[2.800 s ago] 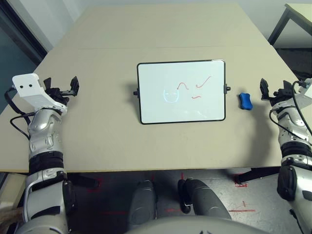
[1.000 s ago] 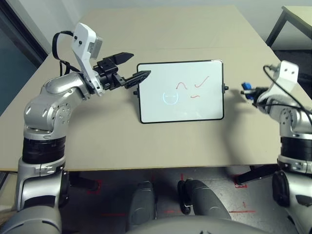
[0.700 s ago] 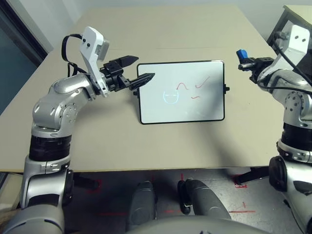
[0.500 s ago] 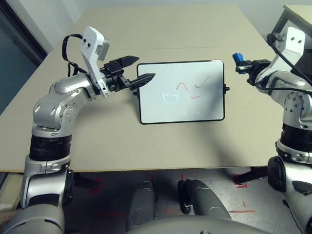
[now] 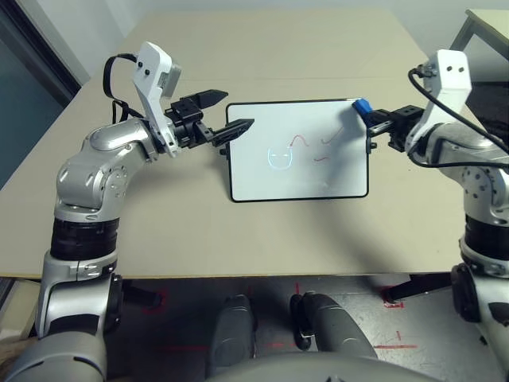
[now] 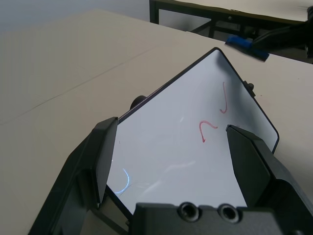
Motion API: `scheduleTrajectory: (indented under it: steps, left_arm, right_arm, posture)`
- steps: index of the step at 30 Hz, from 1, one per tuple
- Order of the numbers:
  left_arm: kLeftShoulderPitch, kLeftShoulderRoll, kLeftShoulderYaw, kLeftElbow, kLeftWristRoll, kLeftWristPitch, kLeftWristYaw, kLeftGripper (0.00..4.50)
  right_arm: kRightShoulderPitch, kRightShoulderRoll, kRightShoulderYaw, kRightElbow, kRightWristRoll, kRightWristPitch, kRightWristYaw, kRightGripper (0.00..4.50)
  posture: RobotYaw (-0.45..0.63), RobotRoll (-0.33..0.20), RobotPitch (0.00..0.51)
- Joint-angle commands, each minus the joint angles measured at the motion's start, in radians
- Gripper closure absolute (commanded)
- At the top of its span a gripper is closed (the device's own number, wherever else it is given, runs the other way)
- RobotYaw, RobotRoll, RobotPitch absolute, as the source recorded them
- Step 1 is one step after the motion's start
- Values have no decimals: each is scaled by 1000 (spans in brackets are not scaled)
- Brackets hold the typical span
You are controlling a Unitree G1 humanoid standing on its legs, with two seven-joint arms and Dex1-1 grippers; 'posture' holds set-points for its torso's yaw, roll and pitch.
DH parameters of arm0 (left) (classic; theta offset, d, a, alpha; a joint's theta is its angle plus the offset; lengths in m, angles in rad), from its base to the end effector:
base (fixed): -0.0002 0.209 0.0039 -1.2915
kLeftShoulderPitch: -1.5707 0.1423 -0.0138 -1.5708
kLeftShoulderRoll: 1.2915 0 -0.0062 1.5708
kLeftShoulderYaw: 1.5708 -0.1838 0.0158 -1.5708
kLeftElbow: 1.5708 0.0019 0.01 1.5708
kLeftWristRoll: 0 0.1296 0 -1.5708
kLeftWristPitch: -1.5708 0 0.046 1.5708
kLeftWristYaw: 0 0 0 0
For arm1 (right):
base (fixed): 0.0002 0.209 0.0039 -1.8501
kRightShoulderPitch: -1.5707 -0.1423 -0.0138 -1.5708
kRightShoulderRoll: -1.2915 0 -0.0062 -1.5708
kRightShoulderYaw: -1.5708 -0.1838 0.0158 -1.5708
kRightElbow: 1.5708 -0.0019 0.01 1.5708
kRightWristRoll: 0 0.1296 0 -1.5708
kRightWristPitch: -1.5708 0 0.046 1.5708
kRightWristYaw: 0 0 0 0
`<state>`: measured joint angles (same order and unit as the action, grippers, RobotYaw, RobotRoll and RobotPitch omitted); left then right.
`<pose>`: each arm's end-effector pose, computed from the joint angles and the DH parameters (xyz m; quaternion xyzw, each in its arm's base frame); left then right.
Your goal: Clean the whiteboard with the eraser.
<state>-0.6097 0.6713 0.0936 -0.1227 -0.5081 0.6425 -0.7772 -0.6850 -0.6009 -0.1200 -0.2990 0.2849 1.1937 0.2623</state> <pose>0.2656 0.2339 0.2232 0.1004 -0.0191 -0.4025 0.9097 0.2554 -0.2198 0.2328 -0.1317 0.1070 0.0874 0.9816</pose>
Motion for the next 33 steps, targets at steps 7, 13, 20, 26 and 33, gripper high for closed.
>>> scheduleTrajectory:
  steps: [7,13,20,26,33]
  left_arm:
    - [-34,-11,-27,34,20,-12,-19,0]
    - [-36,-12,-27,34,21,-10,-23,0]
    - [-23,-9,-19,16,17,-1,-16,0]
    - [-11,-5,-13,6,17,1,-12,0]
    - [-6,-4,-12,6,19,-2,-7,0]
  right_arm:
    - [139,-37,24,-14,-56,165,-39,4492]
    - [239,4,40,35,-75,165,-49,4492]
    - [283,28,43,120,-83,116,-38,4492]
    - [270,32,26,126,-78,127,-25,3527]
    - [235,-18,18,68,-67,167,12,1317]
  posture:
    - [-27,0,109]
    - [-23,0,112]
    - [-7,0,117]
    - [0,0,119]
    - [-3,0,117]
